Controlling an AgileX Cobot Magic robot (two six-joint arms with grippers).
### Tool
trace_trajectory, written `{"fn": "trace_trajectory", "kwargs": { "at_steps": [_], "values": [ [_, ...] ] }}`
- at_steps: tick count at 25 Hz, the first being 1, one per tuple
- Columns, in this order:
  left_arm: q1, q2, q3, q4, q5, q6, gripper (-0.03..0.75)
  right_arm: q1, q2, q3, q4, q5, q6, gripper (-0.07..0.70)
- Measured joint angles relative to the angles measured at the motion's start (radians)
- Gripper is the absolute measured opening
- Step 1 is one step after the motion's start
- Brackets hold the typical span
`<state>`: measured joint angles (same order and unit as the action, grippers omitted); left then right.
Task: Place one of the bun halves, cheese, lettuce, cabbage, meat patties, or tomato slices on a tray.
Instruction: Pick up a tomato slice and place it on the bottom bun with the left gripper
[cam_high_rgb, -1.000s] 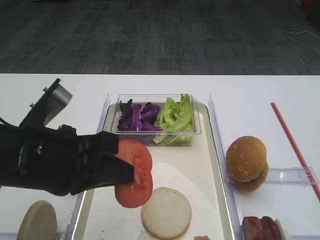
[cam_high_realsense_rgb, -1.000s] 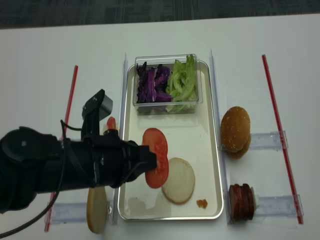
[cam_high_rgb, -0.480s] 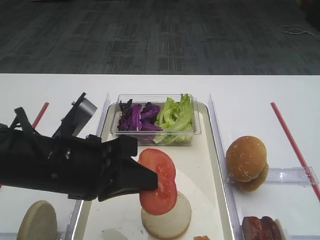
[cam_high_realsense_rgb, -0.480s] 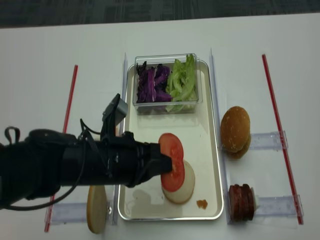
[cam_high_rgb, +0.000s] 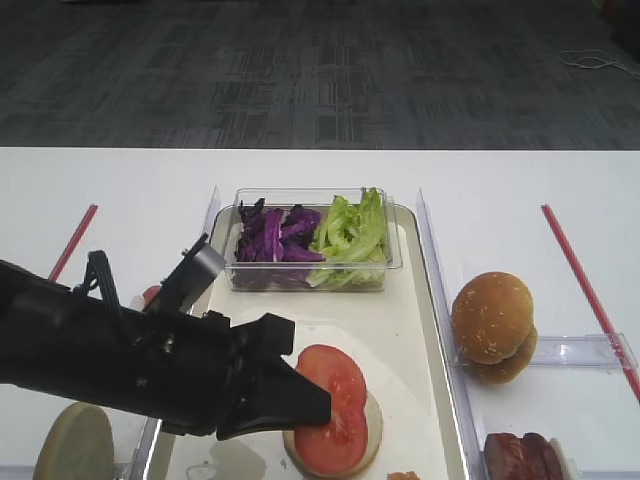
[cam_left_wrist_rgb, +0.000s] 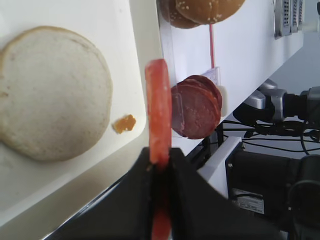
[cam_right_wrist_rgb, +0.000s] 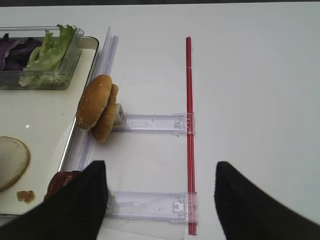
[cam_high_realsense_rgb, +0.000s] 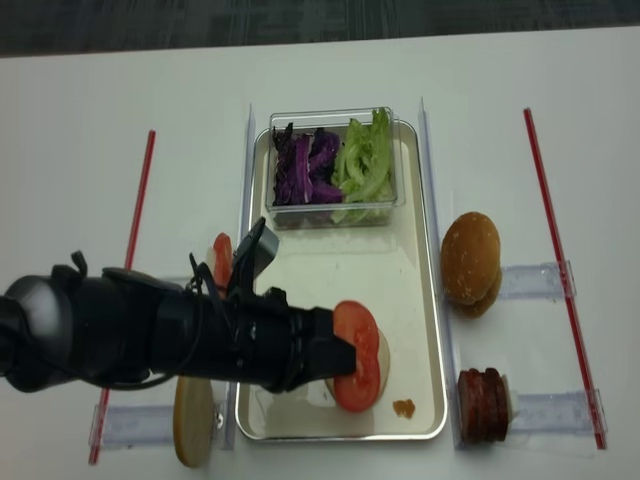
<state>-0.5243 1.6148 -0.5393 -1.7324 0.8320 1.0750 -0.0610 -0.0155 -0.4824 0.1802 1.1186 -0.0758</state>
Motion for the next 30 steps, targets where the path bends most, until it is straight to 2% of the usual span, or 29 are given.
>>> {"fn": "trace_trajectory", "kwargs": {
  "at_steps": [10, 19, 30],
  "values": [
    [0.026, 0.077, -0.002, 0.0, 0.019, 0.017, 0.064, 0.0, 0.0, 0.0, 0.0, 0.002, 0.002, 0.468],
    [0.03, 0.161, -0.091, 0.0, 0.099, 0.002, 0.064, 0.0, 0.0, 0.0, 0.0, 0.002, 0.002, 0.468],
    [0.03, 0.212, -0.1, 0.0, 0.097, 0.004, 0.063, 0.0, 0.0, 0.0, 0.0, 0.002, 0.002, 0.468]
  ]
}}
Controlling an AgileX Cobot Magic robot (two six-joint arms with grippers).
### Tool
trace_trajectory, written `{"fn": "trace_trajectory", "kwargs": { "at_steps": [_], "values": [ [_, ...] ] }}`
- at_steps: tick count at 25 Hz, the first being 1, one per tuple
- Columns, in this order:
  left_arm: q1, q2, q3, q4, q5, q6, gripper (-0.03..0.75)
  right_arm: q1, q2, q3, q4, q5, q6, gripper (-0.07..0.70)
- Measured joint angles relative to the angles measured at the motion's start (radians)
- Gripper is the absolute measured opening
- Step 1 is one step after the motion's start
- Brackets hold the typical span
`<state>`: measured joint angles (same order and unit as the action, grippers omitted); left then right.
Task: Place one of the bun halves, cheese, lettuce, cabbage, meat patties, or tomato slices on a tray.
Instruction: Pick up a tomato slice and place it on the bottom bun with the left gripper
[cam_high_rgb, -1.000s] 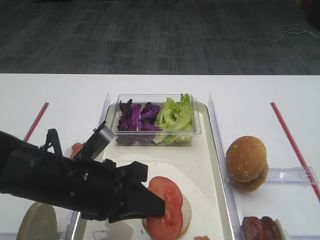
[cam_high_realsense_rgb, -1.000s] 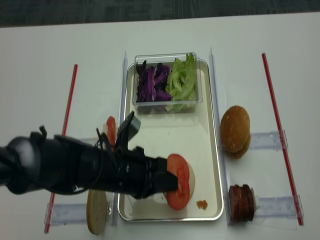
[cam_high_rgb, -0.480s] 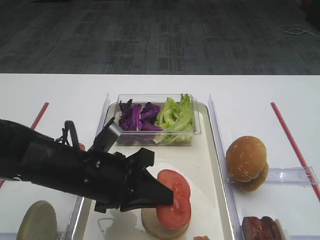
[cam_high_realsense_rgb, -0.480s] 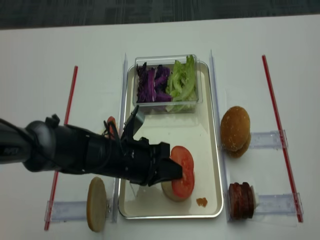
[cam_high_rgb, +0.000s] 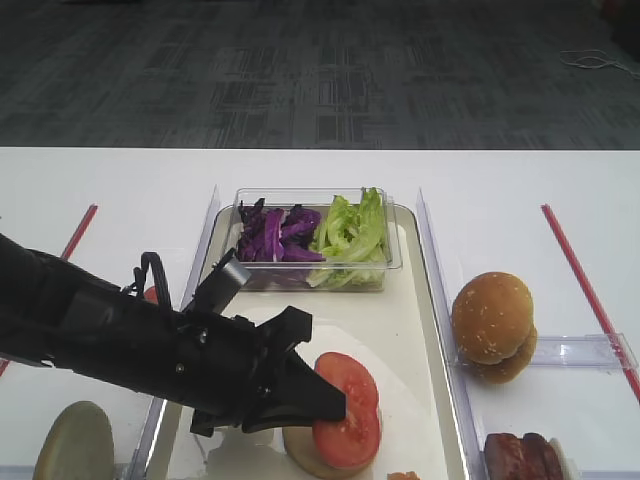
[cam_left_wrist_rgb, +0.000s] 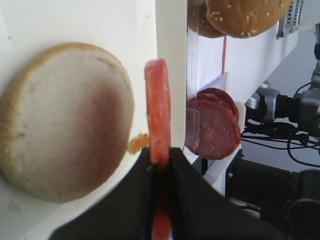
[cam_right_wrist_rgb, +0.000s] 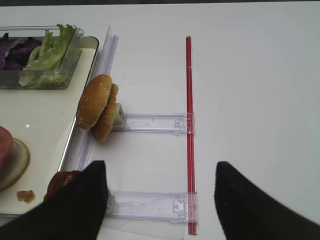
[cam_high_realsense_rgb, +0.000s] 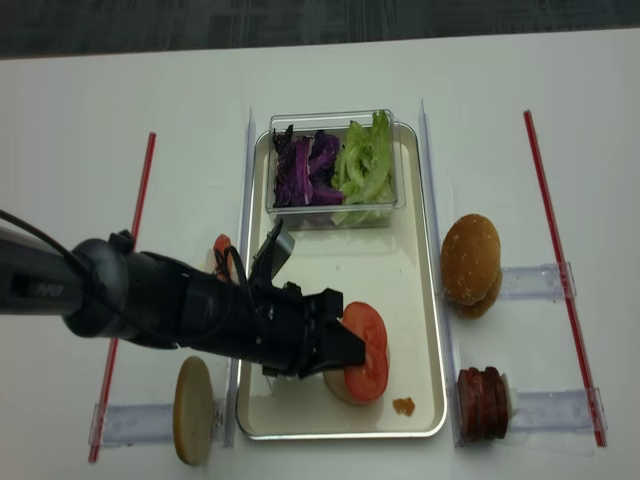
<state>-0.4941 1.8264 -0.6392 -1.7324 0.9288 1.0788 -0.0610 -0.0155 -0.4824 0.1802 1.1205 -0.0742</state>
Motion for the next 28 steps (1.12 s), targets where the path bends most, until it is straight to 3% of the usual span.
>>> {"fn": "trace_trajectory", "kwargs": {
  "at_steps": [12, 28],
  "values": [
    [0.0, 0.001, 0.0, 0.0, -0.06, 0.023, 0.063, 0.0, 0.0, 0.0, 0.0, 0.0, 0.0, 0.468],
    [0.0, 0.004, 0.0, 0.0, -0.06, 0.062, 0.063, 0.0, 0.0, 0.0, 0.0, 0.0, 0.0, 0.468]
  ]
}}
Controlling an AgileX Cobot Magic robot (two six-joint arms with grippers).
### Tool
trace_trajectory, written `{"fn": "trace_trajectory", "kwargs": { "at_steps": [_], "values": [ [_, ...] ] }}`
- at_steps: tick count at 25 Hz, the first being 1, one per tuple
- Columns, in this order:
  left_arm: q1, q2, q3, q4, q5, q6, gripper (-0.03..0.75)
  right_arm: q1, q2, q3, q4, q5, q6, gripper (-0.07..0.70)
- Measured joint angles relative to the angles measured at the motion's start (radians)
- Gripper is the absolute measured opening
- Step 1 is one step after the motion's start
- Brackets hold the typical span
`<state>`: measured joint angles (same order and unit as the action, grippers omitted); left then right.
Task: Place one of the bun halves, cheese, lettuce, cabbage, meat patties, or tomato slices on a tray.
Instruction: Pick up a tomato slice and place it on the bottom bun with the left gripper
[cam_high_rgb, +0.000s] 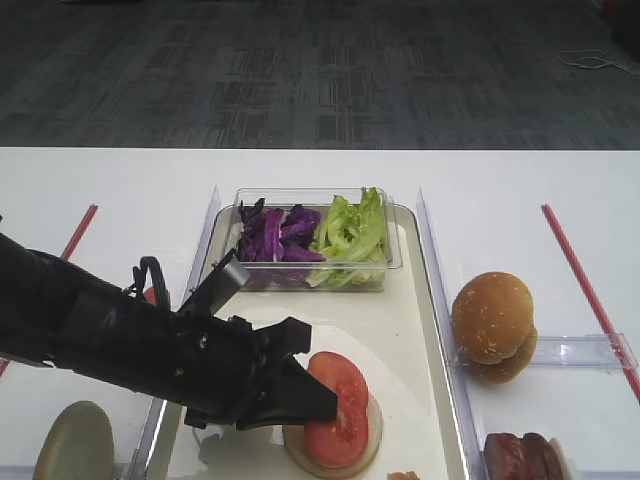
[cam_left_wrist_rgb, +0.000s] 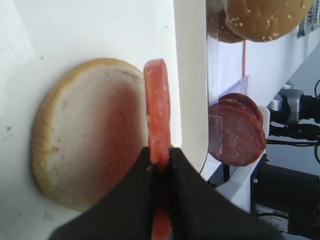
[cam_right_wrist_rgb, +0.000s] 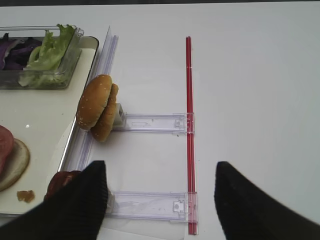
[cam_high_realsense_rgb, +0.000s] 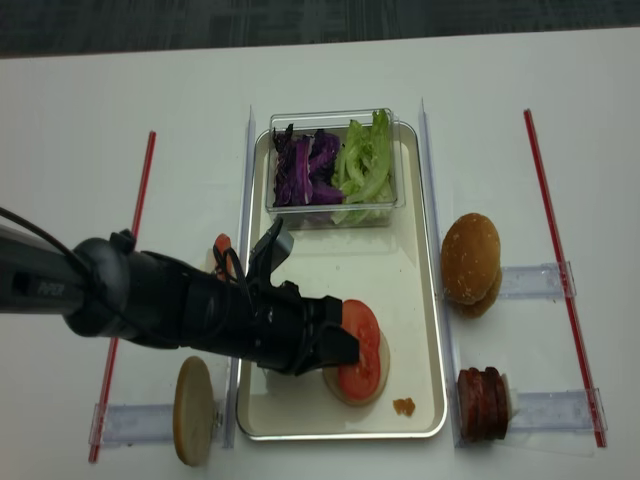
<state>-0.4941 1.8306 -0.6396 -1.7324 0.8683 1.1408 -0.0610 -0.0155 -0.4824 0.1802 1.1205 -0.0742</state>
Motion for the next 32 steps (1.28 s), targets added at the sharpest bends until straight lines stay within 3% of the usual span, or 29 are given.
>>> {"fn": "trace_trajectory", "kwargs": {
  "at_steps": [19, 32],
  "values": [
    [0.0, 0.045, -0.002, 0.0, 0.066, 0.012, 0.063, 0.0, 0.0, 0.0, 0.0, 0.0, 0.0, 0.468],
    [0.0, 0.045, -0.02, 0.0, 0.054, 0.023, 0.063, 0.0, 0.0, 0.0, 0.0, 0.0, -0.002, 0.468]
  ]
}}
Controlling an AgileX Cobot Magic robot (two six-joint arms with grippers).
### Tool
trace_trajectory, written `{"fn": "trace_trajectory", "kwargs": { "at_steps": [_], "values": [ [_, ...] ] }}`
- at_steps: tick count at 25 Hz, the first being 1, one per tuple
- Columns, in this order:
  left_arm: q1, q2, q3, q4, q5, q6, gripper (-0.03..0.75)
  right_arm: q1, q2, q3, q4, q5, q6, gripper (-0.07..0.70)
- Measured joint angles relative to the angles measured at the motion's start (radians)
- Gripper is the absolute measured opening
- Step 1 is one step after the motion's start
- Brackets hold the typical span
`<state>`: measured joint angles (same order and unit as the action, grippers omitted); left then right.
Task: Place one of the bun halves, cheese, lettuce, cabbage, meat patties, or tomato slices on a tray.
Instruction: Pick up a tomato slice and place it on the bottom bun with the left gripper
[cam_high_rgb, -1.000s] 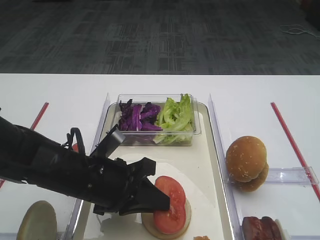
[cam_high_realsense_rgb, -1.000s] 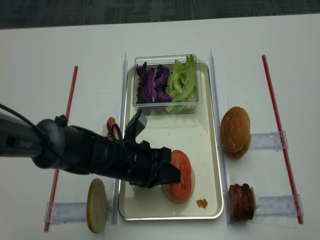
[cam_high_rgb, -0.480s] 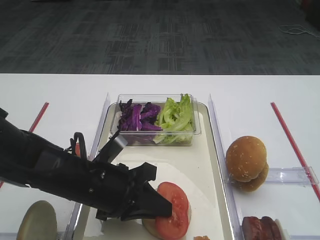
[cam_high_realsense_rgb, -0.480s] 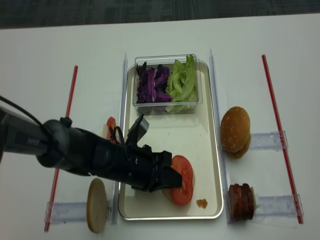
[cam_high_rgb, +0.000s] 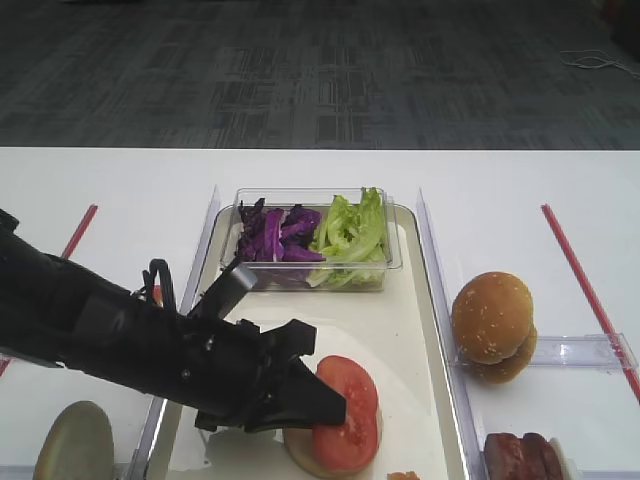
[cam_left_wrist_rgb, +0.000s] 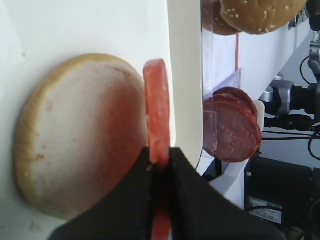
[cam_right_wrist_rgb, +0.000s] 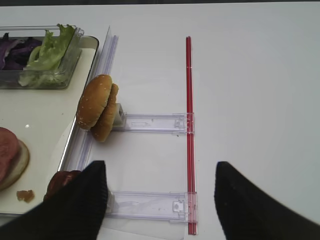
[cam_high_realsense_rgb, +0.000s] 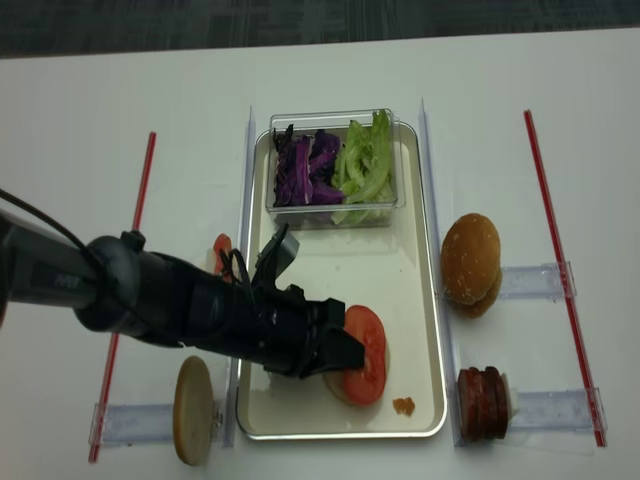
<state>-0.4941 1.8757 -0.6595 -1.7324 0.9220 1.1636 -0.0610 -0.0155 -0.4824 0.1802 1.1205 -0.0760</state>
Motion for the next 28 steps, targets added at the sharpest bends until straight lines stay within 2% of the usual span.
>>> {"fn": "trace_trajectory", "kwargs": {
  "at_steps": [6, 17, 24, 28],
  "values": [
    [0.0, 0.002, -0.001, 0.0, 0.0, 0.002, 0.116, 0.0, 0.0, 0.0, 0.0, -0.002, 0.0, 0.468],
    [0.0, 0.002, -0.001, 0.0, 0.0, -0.002, 0.347, 0.0, 0.0, 0.0, 0.0, -0.002, 0.0, 0.468],
    [0.004, 0.002, -0.001, 0.0, 0.006, -0.009, 0.368, 0.0, 0.0, 0.0, 0.0, -0.002, 0.0, 0.468],
    [0.034, 0.002, -0.001, 0.0, 0.022, -0.027, 0.368, 0.0, 0.0, 0.0, 0.0, -0.002, 0.0, 0.468]
  ]
}}
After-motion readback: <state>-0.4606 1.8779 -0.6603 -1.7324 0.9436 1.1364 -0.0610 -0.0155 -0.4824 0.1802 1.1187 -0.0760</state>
